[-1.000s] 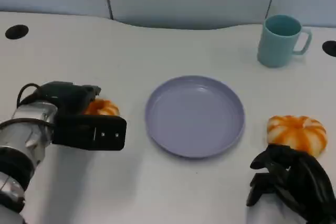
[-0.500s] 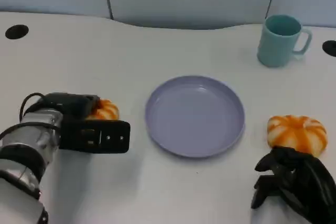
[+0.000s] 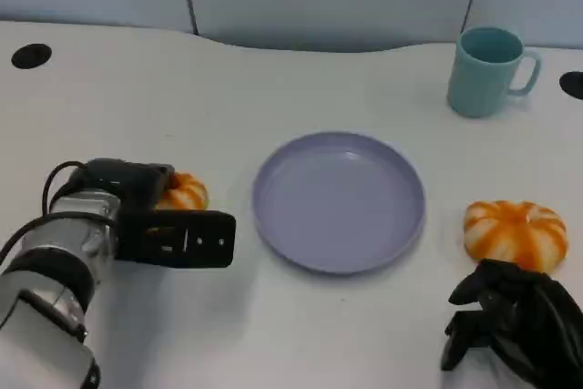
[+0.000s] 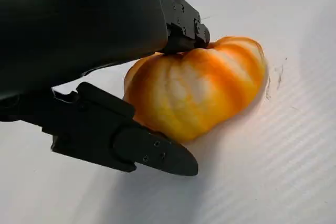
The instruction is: Grasp the bread from the table and place it into the plate.
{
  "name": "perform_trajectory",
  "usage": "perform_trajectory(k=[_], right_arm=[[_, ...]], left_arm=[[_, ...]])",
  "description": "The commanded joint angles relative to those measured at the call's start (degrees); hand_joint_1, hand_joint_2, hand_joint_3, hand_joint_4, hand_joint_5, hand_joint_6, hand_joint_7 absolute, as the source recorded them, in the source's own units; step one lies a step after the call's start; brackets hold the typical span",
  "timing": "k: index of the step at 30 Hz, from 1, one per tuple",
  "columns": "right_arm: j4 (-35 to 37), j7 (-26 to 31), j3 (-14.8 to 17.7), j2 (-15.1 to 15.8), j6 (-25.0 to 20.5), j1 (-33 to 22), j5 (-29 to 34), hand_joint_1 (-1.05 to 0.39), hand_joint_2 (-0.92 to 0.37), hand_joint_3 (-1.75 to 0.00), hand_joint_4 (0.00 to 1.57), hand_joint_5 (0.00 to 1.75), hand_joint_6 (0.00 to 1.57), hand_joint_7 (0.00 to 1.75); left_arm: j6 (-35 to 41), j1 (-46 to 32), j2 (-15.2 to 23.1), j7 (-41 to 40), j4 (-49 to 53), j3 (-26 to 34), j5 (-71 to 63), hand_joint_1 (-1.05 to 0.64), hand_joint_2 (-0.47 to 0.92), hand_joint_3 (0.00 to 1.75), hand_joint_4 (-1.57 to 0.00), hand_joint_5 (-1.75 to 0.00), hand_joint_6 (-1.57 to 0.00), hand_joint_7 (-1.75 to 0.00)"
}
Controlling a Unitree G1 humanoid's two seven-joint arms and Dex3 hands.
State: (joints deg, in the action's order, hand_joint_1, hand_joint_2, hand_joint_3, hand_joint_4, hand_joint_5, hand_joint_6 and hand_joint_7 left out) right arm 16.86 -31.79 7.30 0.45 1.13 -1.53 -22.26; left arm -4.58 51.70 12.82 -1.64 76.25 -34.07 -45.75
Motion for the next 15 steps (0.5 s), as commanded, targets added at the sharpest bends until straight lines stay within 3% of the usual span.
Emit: perform_trajectory(k=[1, 3, 8, 10, 12, 15], right_arm=[[-0.89, -0.02, 0.43, 0.53, -0.2, -0.96, -0.62, -0.92, -0.78, 0.0, 1.39, 0.87, 1.23, 0.75], [-1.18, 0.13, 0.47, 0.42, -0.42, -1.14, -0.76, -0.93, -0.78, 0.0, 1.39, 0.87, 1.23, 0.75], [-2.37, 0.47, 0.25, 0.39, -0.6, -1.84, -0.63, -0.93, -0.79, -0.01, 1.39, 0.88, 1.22, 0.79], [-2.49, 0.33, 0.25, 0.41, -0.59, -1.97, -0.77, -0.93, -0.79, -0.01, 1.38, 0.89, 1.22, 0.8], [-2.85, 0.31, 0.26, 0.44, -0.85, -2.25, -0.95, -0.94, -0.79, 0.0, 1.38, 0.89, 1.22, 0.8], [-3.27, 0.34, 0.26, 0.43, -1.22, -2.49, -1.17, -0.94, -0.79, 0.0, 1.38, 0.89, 1.21, 0.8]], left_arm=[[-0.57, -3.24, -0.63, -7.92, 0.96, -0.5, -0.01, -0.34, 0.83, 0.01, -0.25, -0.1, -0.31, -0.05], [-1.04, -3.95, -0.7, -10.05, 1.2, -0.32, 0.32, -0.3, 0.84, 0.01, -0.31, -0.11, -0.36, -0.04], [-3.38, -6.13, -0.46, -16.76, 1.43, 0.59, 1.12, -0.24, 0.92, 0.02, -0.72, -0.28, -0.77, -0.07], [-3.41, -6.68, -0.54, -18.74, 1.61, 0.45, 0.99, -0.23, 0.92, 0.02, -0.74, -0.36, -0.82, -0.04], [-3.22, -7.35, -0.72, -20.41, 1.84, 0.15, 0.97, -0.26, 0.92, 0.13, -0.76, -0.89, -1.0, -0.05], [-3.4, -7.51, -0.76, -19.91, 2.02, -0.06, 1.17, -0.29, 0.91, 0.11, -0.78, -1.15, -1.11, -0.06]])
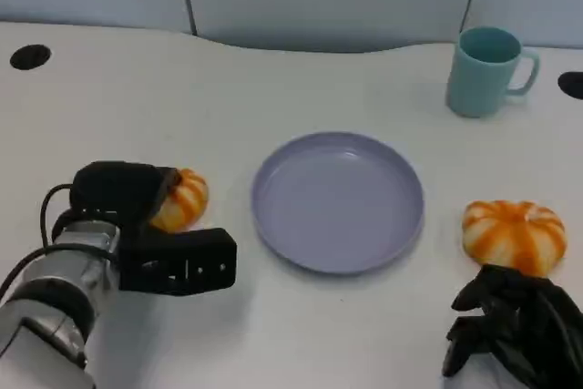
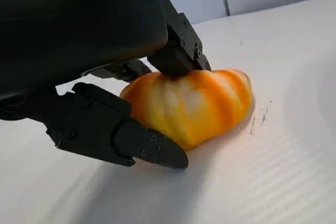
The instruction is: Grasp the bread from the table and place it into the plate.
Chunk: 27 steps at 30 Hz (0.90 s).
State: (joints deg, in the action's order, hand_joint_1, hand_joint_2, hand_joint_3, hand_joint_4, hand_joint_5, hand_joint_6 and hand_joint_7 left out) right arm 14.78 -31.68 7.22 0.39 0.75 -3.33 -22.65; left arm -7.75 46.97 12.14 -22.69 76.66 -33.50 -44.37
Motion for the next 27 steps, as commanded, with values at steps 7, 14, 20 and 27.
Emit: perform_trajectory(k=[7, 14, 20, 27], right_arm=[[-1.79, 0.78, 0.23, 0.4, -1.25, -0.93, -0.71, -0.93, -0.78, 0.0, 1.39, 0.88, 1.22, 0.79], [-0.53, 0.92, 0.01, 0.27, -0.38, -0.18, -0.3, -0.94, -0.79, 0.0, 1.4, 0.87, 1.22, 0.79], [-0.54, 1.68, -0.28, 0.09, -0.36, -0.01, 0.28, -0.95, -0.78, 0.0, 1.41, 0.87, 1.23, 0.79], [-0.21, 1.88, -0.4, -0.09, -0.17, 0.35, 0.57, -0.94, -0.79, 0.0, 1.39, 0.88, 1.22, 0.79]], left_arm=[[-1.41, -3.51, 0.22, -1.3, 1.45, -0.39, 0.44, -0.27, 0.92, 0.22, -0.69, -1.72, -0.94, -0.76], [-5.33, -2.51, 1.92, -4.07, 0.75, 0.13, 0.82, -0.24, 0.92, 0.39, -0.72, -1.75, -0.56, -1.47], [-9.68, -1.42, 3.09, -9.18, 0.21, 0.75, 0.94, -0.16, 0.92, 0.26, -0.77, -1.75, -0.53, -1.63], [-12.87, 1.86, 4.21, -11.64, -0.63, 1.46, 1.08, -0.17, 0.9, 0.35, -0.82, -1.75, -0.63, -1.68]])
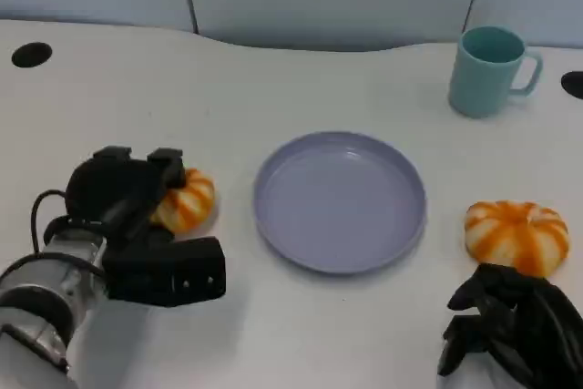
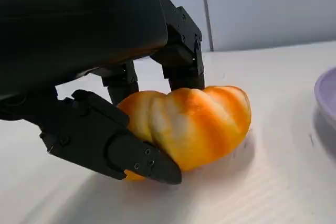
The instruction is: Grasp the bread from the table and place it into the plate.
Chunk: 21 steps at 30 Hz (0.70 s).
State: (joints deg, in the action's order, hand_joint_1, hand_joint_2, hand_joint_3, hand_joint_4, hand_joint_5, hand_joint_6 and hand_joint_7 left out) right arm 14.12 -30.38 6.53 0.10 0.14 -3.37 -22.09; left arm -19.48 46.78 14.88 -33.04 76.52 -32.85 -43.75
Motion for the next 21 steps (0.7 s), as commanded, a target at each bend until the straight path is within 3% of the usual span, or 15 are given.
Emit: perform_trajectory(k=[1, 5, 7, 10, 15, 16, 17, 20, 21], right_arm=[[0.38, 0.57, 0.22, 0.23, 0.29, 0.43, 0.01, -0.94, -0.79, 0.0, 1.39, 0.89, 1.23, 0.79], [0.61, 0.28, 0.15, 0.35, 0.01, 0.64, -0.32, -0.93, -0.79, 0.0, 1.38, 0.9, 1.22, 0.79], [0.88, 0.29, 0.13, 0.38, 0.1, 0.77, -0.26, -0.93, -0.79, 0.0, 1.38, 0.9, 1.21, 0.8], [0.94, 0.46, 0.08, 0.25, -0.01, 0.96, -0.29, -0.92, -0.78, 0.0, 1.39, 0.9, 1.22, 0.8], [1.18, 0.53, 0.01, 0.16, 0.09, 1.11, -0.29, -0.92, -0.79, 0.0, 1.39, 0.9, 1.22, 0.81], [1.17, 0.61, -0.05, 0.18, 0.21, 1.05, -0.12, -0.92, -0.79, 0.0, 1.38, 0.9, 1.21, 0.81], [1.14, 0.71, -0.14, 0.21, 0.35, 1.01, 0.08, -0.91, -0.79, -0.01, 1.38, 0.9, 1.21, 0.81], [1.61, 0.59, -0.22, 0.25, 0.54, 1.21, 0.13, -0.92, -0.79, -0.01, 1.38, 0.91, 1.2, 0.84], [1.68, 0.63, -0.23, 0.22, 0.47, 1.26, 0.11, -0.93, -0.79, 0.0, 1.38, 0.91, 1.2, 0.84]], left_arm=[[-1.36, 2.4, 1.56, -1.77, -0.56, 0.8, 0.27, -0.17, 0.91, 0.36, -0.82, -1.75, -0.63, -1.68], [-2.18, 3.42, 1.92, -4.02, -0.81, 0.51, -0.5, -0.15, 0.87, 0.35, -0.83, -1.75, -0.64, -1.69], [-2.38, 4.0, 2.07, -4.26, -0.91, 0.46, -0.6, -0.14, 0.72, 0.6, -0.86, -1.75, -0.63, -1.73], [-3.58, 5.51, 2.13, -4.32, -1.43, 0.59, -0.53, -0.14, 0.64, 0.74, -0.85, -1.75, -0.63, -1.74], [-4.73, 7.35, 0.95, -5.63, -2.08, -0.3, -1.52, -0.15, 0.7, 0.61, -0.86, -1.75, -0.63, -1.75], [-4.83, 7.97, 0.53, -5.47, -2.26, -0.88, -2.04, -0.18, 0.7, 0.49, -0.86, -1.75, -0.69, -1.53], [-4.96, 8.46, 0.16, -5.13, -2.38, -1.25, -2.26, -0.2, 0.73, 0.4, -0.86, -1.75, -0.71, -1.48], [-5.75, 9.66, -0.98, -5.2, -2.71, -2.44, -3.34, -0.19, 0.79, 0.36, -0.85, -1.75, -0.67, -1.64], [-6.17, 9.97, -1.31, -5.45, -2.82, -2.78, -3.63, -0.19, 0.74, 0.49, -0.85, -1.75, -0.65, -1.69]])
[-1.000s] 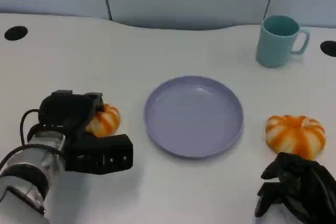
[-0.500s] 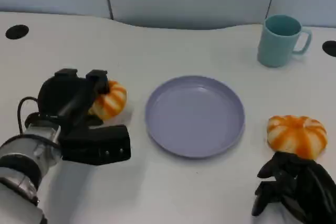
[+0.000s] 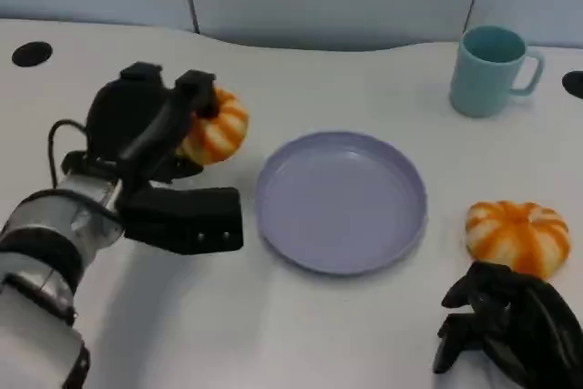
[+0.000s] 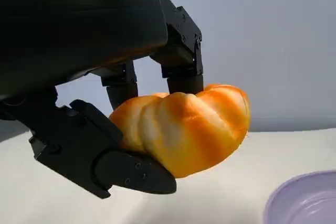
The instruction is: Grasp the bread from the table and place it into the plate.
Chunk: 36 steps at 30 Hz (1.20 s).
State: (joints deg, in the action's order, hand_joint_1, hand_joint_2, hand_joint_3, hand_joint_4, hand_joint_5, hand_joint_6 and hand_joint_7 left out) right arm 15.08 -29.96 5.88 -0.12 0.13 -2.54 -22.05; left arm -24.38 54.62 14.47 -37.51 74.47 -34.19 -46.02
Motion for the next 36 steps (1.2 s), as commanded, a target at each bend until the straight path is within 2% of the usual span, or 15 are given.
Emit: perform_trajectory(k=[1, 4, 8, 10, 12, 15, 16, 17, 18, 20, 23, 28, 34, 36], right_arm=[[0.71, 0.25, 0.4, 0.38, 0.36, 0.43, 0.01, -0.93, -0.79, 0.0, 1.38, 0.92, 1.2, 0.85], [0.16, 0.46, 0.38, 0.28, -0.77, 0.28, -0.46, -0.92, -0.78, 0.0, 1.38, 0.91, 1.19, 0.85], [0.17, 0.48, 0.3, 0.28, -0.44, 0.22, -0.2, -0.92, -0.78, 0.0, 1.38, 0.91, 1.19, 0.85], [0.27, 0.5, 0.21, 0.3, 0.24, 0.15, 0.23, -0.93, -0.78, 0.0, 1.4, 0.89, 1.21, 0.83], [0.37, 0.47, 0.32, 0.35, 0.37, 0.16, 0.18, -0.93, -0.78, 0.0, 1.41, 0.88, 1.21, 0.82], [0.58, 0.22, 0.48, 0.48, 0.34, 0.25, -0.07, -0.94, -0.78, 0.0, 1.41, 0.87, 1.22, 0.8], [0.51, 0.21, 0.52, 0.51, 0.13, 0.23, -0.19, -0.94, -0.78, 0.0, 1.41, 0.87, 1.22, 0.8], [0.43, 0.21, 0.52, 0.56, -0.05, 0.21, -0.24, -0.94, -0.78, 0.0, 1.41, 0.87, 1.22, 0.79], [0.45, 0.09, 0.5, 0.62, 0.02, 0.22, -0.21, -0.94, -0.78, 0.0, 1.41, 0.87, 1.22, 0.79], [0.7, 0.08, 0.37, 0.71, 0.62, 0.31, 0.23, -0.93, -0.79, -0.01, 1.4, 0.88, 1.22, 0.79], [0.79, 0.33, 0.31, 0.68, 0.82, 0.37, 0.46, -0.94, -0.79, -0.01, 1.4, 0.88, 1.22, 0.8], [0.65, 0.59, 0.03, 0.34, 0.68, 0.38, 0.53, -0.93, -0.79, 0.0, 1.4, 0.89, 1.22, 0.8], [0.11, 0.98, -0.33, -0.01, 0.47, 0.14, 0.55, -0.92, -0.79, 0.0, 1.39, 0.9, 1.22, 0.81], [-0.02, 1.02, -0.43, -0.1, 0.39, 0.1, 0.52, -0.93, -0.79, 0.0, 1.39, 0.91, 1.22, 0.81]], left_arm=[[-1.9, 2.41, -1.24, -1.33, -0.88, -1.68, -1.5, -0.19, 0.66, 0.68, -0.85, -1.75, -0.65, -1.72], [-3.82, 2.95, -2.34, -1.79, -0.92, -1.83, -1.19, -0.18, 0.58, 0.86, -0.88, -1.75, -0.66, -1.74], [-4.46, 3.68, -3.24, -0.85, -0.85, -2.41, -1.53, -0.17, 0.56, 0.89, -0.88, -1.75, -0.66, -1.75], [-4.89, 4.57, -4.44, 0.75, -0.97, -3.2, -1.93, -0.21, 0.61, 0.94, -0.89, -1.75, -0.68, -1.75], [-5.18, 5.09, -5.55, 1.82, -0.9, -3.6, -1.96, -0.22, 0.62, 0.95, -0.89, -1.75, -0.69, -1.75], [-5.08, 5.54, -7.1, 2.56, -0.66, -4.16, -2.33, -0.23, 0.59, 0.92, -0.89, -1.75, -0.7, -1.71], [-5.45, 5.65, -7.59, 2.89, -0.59, -4.21, -2.26, -0.24, 0.6, 0.85, -0.9, -1.75, -0.69, -1.72], [-5.67, 5.77, -8.01, 3.45, -0.5, -4.19, -2.08, -0.26, 0.65, 0.69, -0.91, -1.75, -0.72, -1.63], [-5.79, 5.84, -8.37, 3.95, -0.44, -4.12, -1.89, -0.27, 0.7, 0.63, -0.92, -1.75, -0.72, -1.61], [-5.73, 5.92, -9.21, 5.02, -0.21, -3.94, -1.57, -0.26, 0.72, 0.68, -0.92, -1.75, -0.7, -1.71], [-5.67, 6.0, -9.76, 5.94, -0.02, -3.73, -1.41, -0.24, 0.71, 0.78, -0.92, -1.75, -0.7, -1.74], [-4.39, 6.32, -11.45, 9.86, 0.59, -3.52, -0.95, -0.21, 0.64, 0.78, -0.94, -1.75, -0.72, -1.75], [-4.56, 6.46, -11.56, 13.21, 0.8, -3.68, -1.1, -0.28, 0.71, 0.81, -0.9, -1.75, -0.68, -1.74], [-4.56, 6.63, -11.56, 14.53, 0.82, -3.62, -1.02, -0.3, 0.75, 0.66, -0.86, -1.75, -0.68, -1.57]])
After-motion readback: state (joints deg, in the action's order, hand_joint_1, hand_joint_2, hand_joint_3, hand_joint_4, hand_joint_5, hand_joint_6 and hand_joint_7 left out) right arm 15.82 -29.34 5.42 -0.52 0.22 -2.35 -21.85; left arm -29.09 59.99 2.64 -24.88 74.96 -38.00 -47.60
